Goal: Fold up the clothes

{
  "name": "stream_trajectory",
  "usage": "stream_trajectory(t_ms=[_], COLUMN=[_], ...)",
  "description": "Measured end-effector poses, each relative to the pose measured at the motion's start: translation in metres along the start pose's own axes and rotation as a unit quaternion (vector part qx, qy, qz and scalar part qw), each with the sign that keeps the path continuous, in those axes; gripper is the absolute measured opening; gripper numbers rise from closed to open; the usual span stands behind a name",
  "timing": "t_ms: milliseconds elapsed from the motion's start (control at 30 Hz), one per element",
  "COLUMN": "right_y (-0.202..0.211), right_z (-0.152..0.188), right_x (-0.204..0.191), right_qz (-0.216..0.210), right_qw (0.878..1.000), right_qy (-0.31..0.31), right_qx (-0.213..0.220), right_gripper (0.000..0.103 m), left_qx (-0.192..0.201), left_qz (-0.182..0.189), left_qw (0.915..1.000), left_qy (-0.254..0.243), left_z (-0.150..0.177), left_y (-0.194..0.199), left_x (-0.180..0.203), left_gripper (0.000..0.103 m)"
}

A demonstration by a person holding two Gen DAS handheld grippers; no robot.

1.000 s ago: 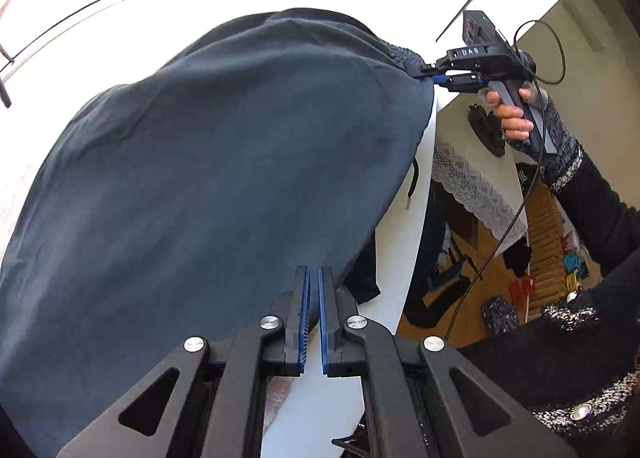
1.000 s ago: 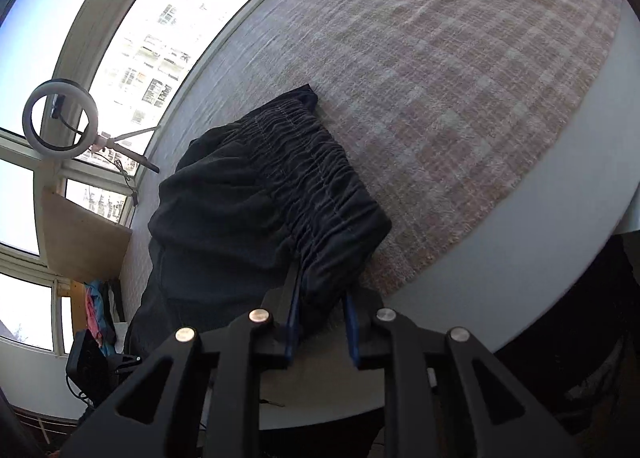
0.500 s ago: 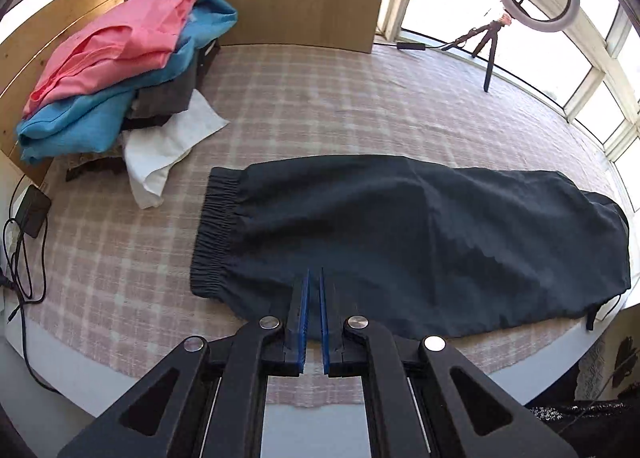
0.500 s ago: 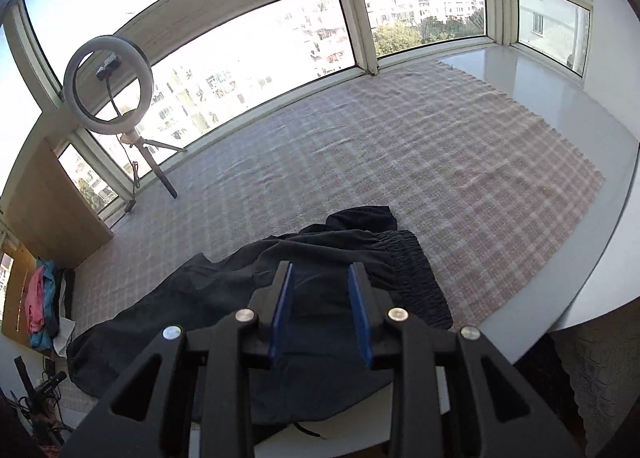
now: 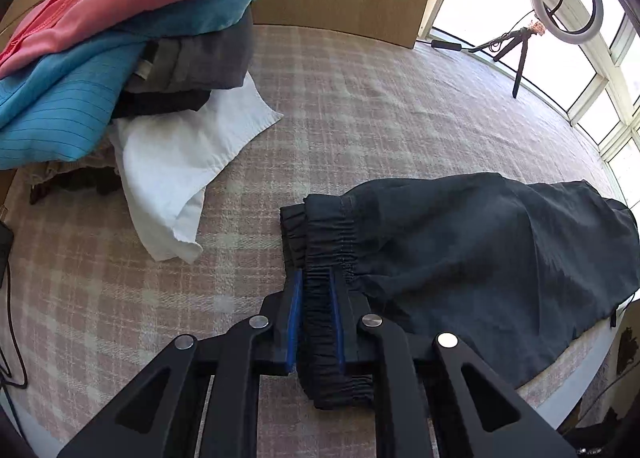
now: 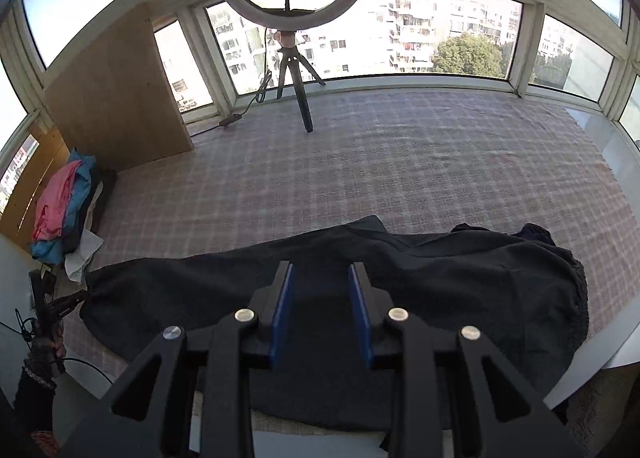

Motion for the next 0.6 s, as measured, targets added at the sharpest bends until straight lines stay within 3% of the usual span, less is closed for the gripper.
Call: stream_trajectory(t_ms=[200,333,500,600], right_y=[-0.024,-0.016,-0.002,-0.019], right_z=[-0.004,-0.021,-0.068,-0.091], right_x=[-0.027,-0.018,0.011,0.028], right_qz=[-0.029,-0.022,0.023,0.02], right_qw=[0.999,0.999,0.999,0.997], right_qy=[-0.018,-0.031,0.023,0.063], right_qx=[-0.034,-0.025,-0.012,-0.05], right_gripper=[0.028,0.028,0.028,0.032], left_qx=[0.013,0.044,0.075,0.065], left_qz=[0.021,0.057,0.093,0.115], left_qw=[0.9996,0.9967,0.9876,0.9822], left_qy=[-0.015,-0.038,-0.101,-0.134], left_z=[-0.013,-0.048,-0.117,-0.13], left_y=[0.026,0.064,0.095,0.087], left_x=[-0.002,0.011,0.053,0.099], left_gripper=[0.015,0.015,0.016,0.017])
Point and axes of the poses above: each gripper's, at about its wrist camera, not at the fingertips, and y roughly against the way its jaws point, x to its right, z to its underside, the point moved 2 cm from there along -y, roughly the way its jaws point, and after that the axes turned 7 degrees about x, right-handed, at the moved point
